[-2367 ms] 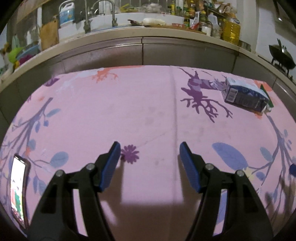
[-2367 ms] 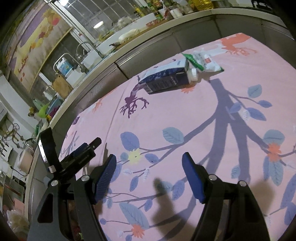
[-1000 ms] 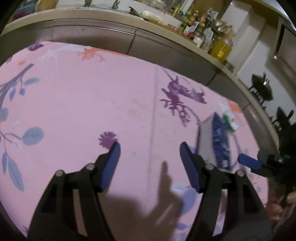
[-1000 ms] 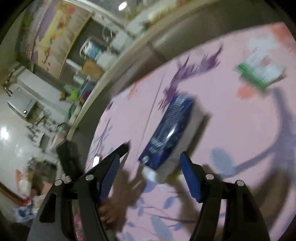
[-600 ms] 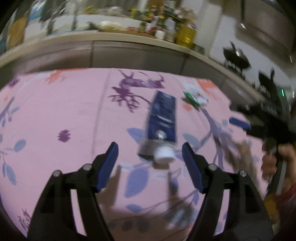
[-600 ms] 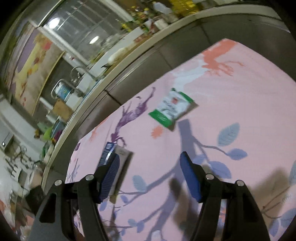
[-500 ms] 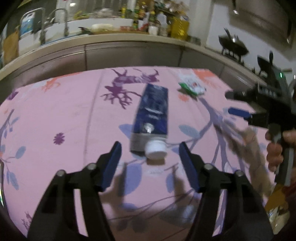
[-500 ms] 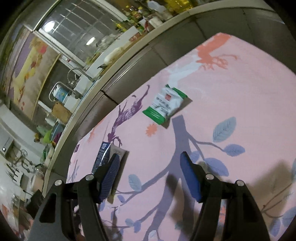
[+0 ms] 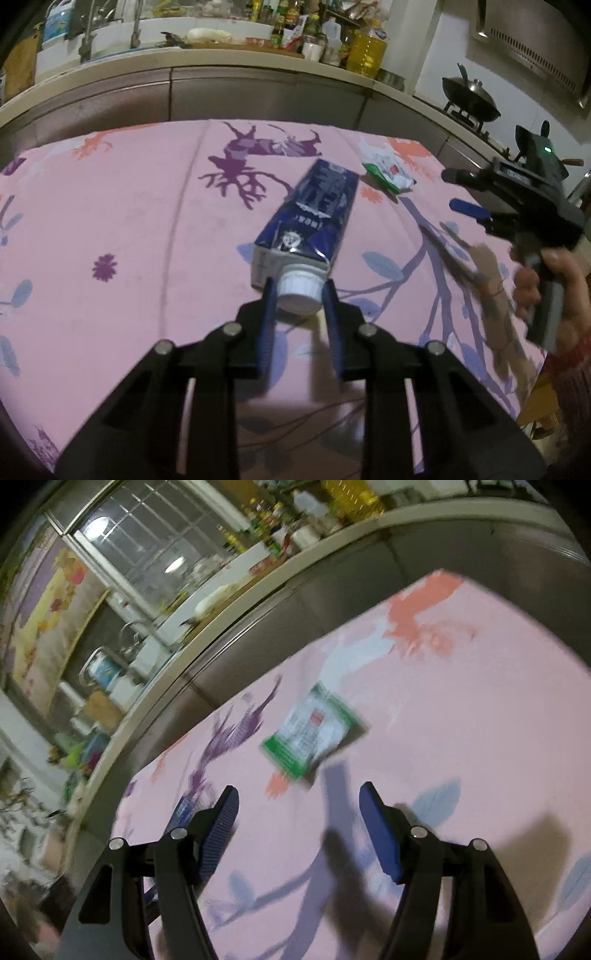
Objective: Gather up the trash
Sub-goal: 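Grasp the blue milk carton with left tool while right tool grasps the green snack packet, then carry milk carton and green packet to the beige bin and release both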
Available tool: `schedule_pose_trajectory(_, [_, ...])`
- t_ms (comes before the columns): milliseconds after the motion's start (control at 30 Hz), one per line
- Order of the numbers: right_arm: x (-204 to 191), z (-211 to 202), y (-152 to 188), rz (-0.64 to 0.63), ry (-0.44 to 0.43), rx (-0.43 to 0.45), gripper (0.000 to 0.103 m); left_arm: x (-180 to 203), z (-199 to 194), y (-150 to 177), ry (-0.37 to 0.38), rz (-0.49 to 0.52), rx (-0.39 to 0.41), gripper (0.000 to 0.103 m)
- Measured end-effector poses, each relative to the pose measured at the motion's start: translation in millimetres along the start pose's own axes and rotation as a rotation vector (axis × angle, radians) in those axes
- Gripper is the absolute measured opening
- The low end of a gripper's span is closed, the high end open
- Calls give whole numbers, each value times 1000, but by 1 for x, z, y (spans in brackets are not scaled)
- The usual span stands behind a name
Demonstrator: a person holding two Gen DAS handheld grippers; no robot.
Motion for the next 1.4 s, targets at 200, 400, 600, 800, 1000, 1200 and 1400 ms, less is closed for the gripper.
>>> schedule_pose_trajectory(200, [0,35,-37,42,32,24,73,-2,-16,12,32,-14,-24,37])
schedule_pose_trajectory(400, [-6,74,-43,-56,105,4,74,-3,-41,-16,-16,8,58,73])
schedule_pose_trajectory(600, [1,86,-37,-32,92,-14,74,20,2,-48,-112,196,31,83])
schedule_pose_trajectory(800, [0,82,-20,-70,44,-79,11,13,48,-30,-148,217,-117,51])
schedule_pose_trajectory(1000, [-7,50,0,-54,-39,-69,6,4,26,-21,-125,152,-115,49])
schedule_pose_trajectory(1200, [-10,11,19,10,-129,-74,6,6,-3,-17,-112,95,-75,48])
schedule_pose_trajectory(1400, [5,-42,40,38,-165,-32,6,51,-31,-31,-51,158,-16,48])
Point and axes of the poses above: each gripper's, at about its wrist camera, not at the fingertips, and z roughly the way its jaws point, x to its right, y to its underside, the point moved 9 cm from there along z, roughly the way its jaws point, and after that the axes turned 9 degrees about z, right-handed, at the moved point
